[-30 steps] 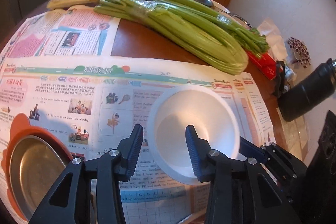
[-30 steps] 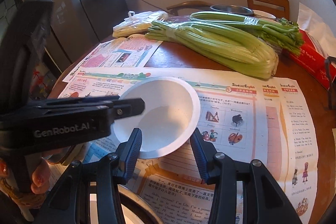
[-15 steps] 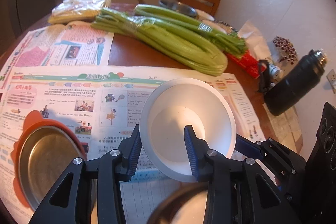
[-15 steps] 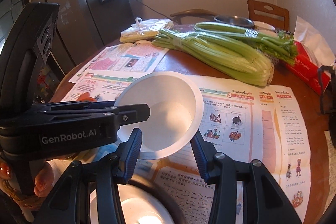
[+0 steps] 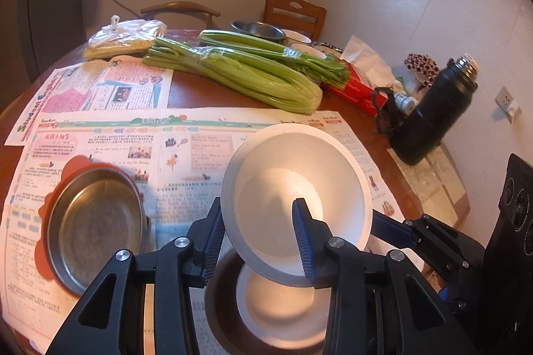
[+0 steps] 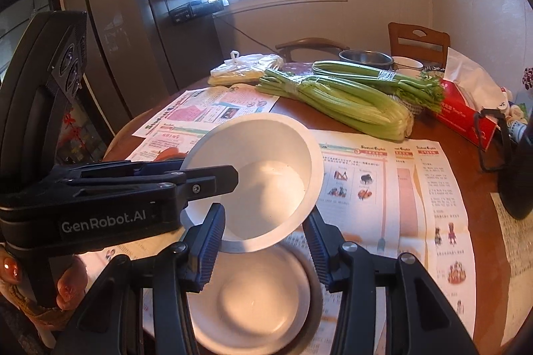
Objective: Organize plates and bowls
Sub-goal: 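Lower the second paper bowl into the first one and open the left tool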
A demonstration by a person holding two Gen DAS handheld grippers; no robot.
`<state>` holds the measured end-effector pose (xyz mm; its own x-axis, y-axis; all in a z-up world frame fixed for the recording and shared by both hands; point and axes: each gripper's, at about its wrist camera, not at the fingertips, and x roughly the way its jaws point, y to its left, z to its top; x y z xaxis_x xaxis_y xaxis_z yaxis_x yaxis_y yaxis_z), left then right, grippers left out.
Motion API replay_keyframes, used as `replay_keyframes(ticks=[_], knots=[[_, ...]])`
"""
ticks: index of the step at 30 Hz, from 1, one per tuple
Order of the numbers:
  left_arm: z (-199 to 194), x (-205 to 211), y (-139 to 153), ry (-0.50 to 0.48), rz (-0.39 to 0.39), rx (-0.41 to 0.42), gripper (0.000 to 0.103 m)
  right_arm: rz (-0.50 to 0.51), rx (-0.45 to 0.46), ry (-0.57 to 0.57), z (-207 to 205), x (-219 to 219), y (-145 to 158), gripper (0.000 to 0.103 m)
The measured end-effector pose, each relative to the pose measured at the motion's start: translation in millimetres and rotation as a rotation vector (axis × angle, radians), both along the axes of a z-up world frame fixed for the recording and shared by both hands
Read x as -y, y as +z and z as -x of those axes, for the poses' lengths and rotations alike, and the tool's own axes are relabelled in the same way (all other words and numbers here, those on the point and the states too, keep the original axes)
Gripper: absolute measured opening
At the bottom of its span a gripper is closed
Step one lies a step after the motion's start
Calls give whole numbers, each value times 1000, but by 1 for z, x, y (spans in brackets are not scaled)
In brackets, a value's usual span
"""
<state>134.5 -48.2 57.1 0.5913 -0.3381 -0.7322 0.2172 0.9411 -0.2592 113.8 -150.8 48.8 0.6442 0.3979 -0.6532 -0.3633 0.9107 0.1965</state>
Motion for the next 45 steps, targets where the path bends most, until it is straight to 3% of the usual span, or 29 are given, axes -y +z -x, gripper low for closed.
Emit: replay_keyframes(ticks=[20, 45], knots=[[52, 8, -31, -25, -45, -36, 40, 14, -32, -10, 55, 2, -24, 49], [54, 3, -45, -13, -76, -43, 42, 52, -52, -34, 63, 1, -34, 49]])
